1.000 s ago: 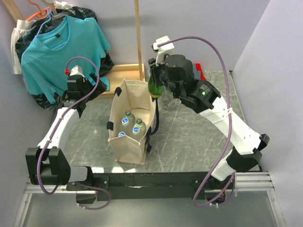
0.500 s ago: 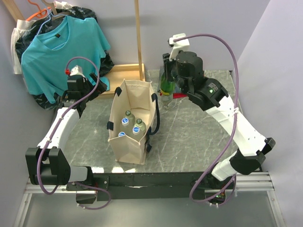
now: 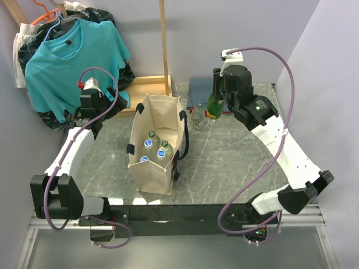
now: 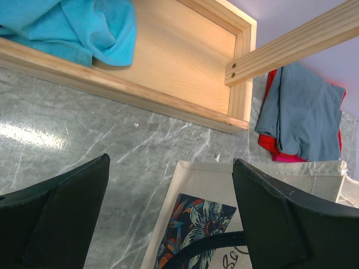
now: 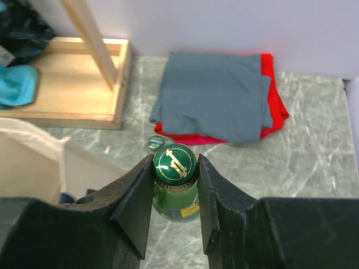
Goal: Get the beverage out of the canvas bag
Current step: Place the drink at the center of the board.
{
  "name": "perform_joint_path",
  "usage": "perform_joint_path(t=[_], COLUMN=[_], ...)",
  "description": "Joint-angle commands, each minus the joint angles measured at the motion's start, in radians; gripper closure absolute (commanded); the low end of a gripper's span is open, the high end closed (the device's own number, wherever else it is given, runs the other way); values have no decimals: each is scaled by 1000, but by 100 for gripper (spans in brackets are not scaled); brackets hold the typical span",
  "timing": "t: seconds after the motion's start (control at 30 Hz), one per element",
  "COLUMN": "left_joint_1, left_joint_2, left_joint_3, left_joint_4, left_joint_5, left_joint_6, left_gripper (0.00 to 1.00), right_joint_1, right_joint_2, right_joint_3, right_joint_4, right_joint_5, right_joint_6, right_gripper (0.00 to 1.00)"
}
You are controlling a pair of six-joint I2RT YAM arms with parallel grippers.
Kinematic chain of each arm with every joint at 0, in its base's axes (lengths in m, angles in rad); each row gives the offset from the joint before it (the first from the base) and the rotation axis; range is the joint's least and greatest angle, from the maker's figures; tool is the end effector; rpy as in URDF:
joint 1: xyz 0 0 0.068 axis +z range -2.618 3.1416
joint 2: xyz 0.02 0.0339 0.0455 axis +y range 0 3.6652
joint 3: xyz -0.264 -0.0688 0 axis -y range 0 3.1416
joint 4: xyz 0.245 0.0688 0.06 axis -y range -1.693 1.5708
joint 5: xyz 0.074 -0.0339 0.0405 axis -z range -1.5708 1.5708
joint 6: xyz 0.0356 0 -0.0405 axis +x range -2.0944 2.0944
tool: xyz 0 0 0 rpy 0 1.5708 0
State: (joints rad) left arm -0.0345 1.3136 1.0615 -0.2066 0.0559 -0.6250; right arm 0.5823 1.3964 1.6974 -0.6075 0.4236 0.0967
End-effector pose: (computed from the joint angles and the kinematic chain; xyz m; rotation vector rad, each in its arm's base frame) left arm 0.3030 -0.0124 0.3173 -0.5654 1.9821 -0.4692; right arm 0.2518 0.1483 0.4713 -0.1600 1.8432 0.0752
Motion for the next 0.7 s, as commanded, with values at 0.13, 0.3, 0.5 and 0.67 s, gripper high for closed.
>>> perform_joint_path(t=[0.13,0.3,0.5,0.67], left_joint_1=[-7,-7,-7,-7], left_joint_2=[-2,1,-5,3], left_joint_3=[20,12,5,11], left_joint_4=[29,30,29,24], left_joint_5=[7,1,-2,-4], left_joint_6=[-1,5,5,10], left_gripper=[4,4,4,4], right_joint_1=[-88,-130,-168,-205], right_joint_2=[-63,-30,19,58], right_joint_3=[-110,-154,-193,-214], right_joint_4=[293,339,390,423], right_joint_5=[15,4,-40,-88], right_joint_6=[37,43,73,98], right_gripper=[100,100,100,100])
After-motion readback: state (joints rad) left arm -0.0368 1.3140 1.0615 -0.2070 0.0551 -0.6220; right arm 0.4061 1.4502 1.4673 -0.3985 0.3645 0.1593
